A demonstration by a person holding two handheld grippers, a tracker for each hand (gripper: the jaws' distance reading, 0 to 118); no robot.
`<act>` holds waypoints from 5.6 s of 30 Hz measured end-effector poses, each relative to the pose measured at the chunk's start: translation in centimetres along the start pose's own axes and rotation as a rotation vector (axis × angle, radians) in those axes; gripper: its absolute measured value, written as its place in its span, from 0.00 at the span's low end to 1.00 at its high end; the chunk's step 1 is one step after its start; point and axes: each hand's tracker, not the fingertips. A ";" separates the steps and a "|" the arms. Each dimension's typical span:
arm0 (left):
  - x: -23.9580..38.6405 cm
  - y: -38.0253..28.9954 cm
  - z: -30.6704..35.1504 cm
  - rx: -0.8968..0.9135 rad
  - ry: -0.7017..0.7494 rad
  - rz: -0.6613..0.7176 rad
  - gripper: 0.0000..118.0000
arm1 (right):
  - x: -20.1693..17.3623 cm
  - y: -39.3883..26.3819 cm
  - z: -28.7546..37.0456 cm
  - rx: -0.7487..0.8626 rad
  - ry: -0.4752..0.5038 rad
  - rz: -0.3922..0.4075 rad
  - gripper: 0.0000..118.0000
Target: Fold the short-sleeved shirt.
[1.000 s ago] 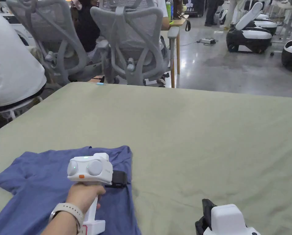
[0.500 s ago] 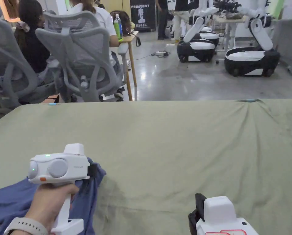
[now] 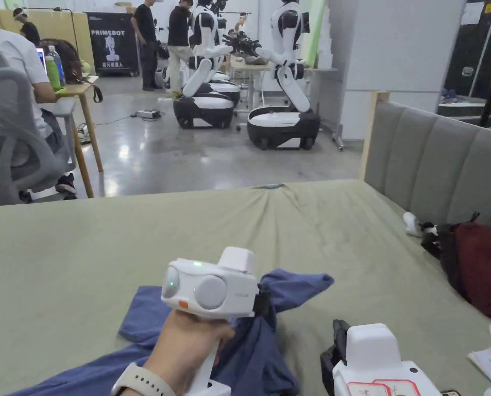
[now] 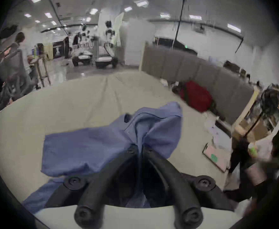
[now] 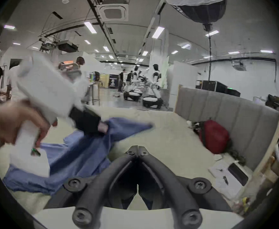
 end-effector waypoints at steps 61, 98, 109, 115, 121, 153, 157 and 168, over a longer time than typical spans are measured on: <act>-33.2 -18.1 15.9 -0.456 0.583 0.500 0.19 | -8.4 -3.2 -2.3 -0.107 0.189 0.069 0.00; -24.8 -14.4 23.2 -0.002 0.690 0.231 0.00 | 1.8 0.9 -17.5 -0.327 0.324 0.089 0.07; -23.0 -6.8 34.4 0.239 0.933 0.080 0.00 | 2.0 18.3 -8.9 0.019 0.097 0.090 0.07; -24.8 -1.4 39.2 0.328 1.016 0.077 0.00 | 3.6 26.4 -7.9 0.121 -0.011 0.097 0.07; -25.9 4.5 42.3 0.490 1.044 0.117 0.00 | 3.9 32.4 -7.4 0.223 -0.098 0.112 0.07; -25.5 -10.7 29.4 0.141 0.857 0.255 0.00 | 5.1 9.8 -14.2 -0.191 0.004 0.217 0.07; -22.8 -18.7 29.0 0.033 0.819 0.282 0.00 | 5.1 2.4 -10.9 -0.281 0.014 0.231 0.07; -18.2 -28.7 29.3 0.061 0.767 0.352 0.60 | 4.3 -6.3 -5.5 -0.368 0.042 0.161 0.62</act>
